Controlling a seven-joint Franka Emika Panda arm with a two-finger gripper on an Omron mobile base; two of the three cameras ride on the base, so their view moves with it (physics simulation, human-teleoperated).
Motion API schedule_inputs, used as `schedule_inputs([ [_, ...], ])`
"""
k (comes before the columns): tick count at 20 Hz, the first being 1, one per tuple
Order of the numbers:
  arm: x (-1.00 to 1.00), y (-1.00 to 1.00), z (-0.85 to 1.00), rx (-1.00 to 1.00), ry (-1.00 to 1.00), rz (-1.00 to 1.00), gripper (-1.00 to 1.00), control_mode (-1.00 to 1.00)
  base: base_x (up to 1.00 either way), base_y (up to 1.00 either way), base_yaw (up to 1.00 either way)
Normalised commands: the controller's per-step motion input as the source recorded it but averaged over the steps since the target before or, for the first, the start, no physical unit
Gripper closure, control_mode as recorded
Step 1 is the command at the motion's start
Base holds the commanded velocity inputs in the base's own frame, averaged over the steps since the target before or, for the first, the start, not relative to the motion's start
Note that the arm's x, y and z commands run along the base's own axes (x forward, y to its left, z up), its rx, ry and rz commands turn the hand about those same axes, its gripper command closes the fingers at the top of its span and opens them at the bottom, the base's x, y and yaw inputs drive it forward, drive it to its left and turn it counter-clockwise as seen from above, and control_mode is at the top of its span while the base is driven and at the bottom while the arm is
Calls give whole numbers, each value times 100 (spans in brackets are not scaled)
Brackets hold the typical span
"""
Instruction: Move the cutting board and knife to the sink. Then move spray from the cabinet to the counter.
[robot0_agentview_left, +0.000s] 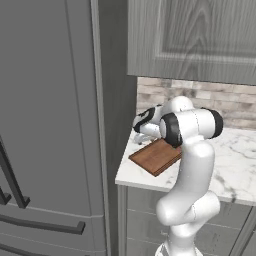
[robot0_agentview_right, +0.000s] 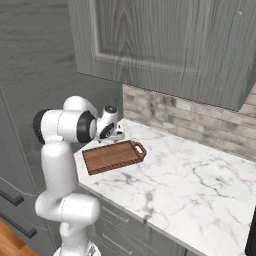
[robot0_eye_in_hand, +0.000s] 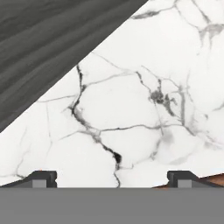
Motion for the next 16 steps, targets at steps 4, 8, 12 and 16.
schedule_inputs([
  [4,42,0,-28,0,4,1,-100,-100,0,0,0],
  [8,41,0,-29,0,3,1,-100,-100,0,0,0],
  [12,35,0,-30,0,6,2,-100,-100,0,0,0],
  [16,3,-4,-30,0,8,0,-100,-100,0,0,0],
])
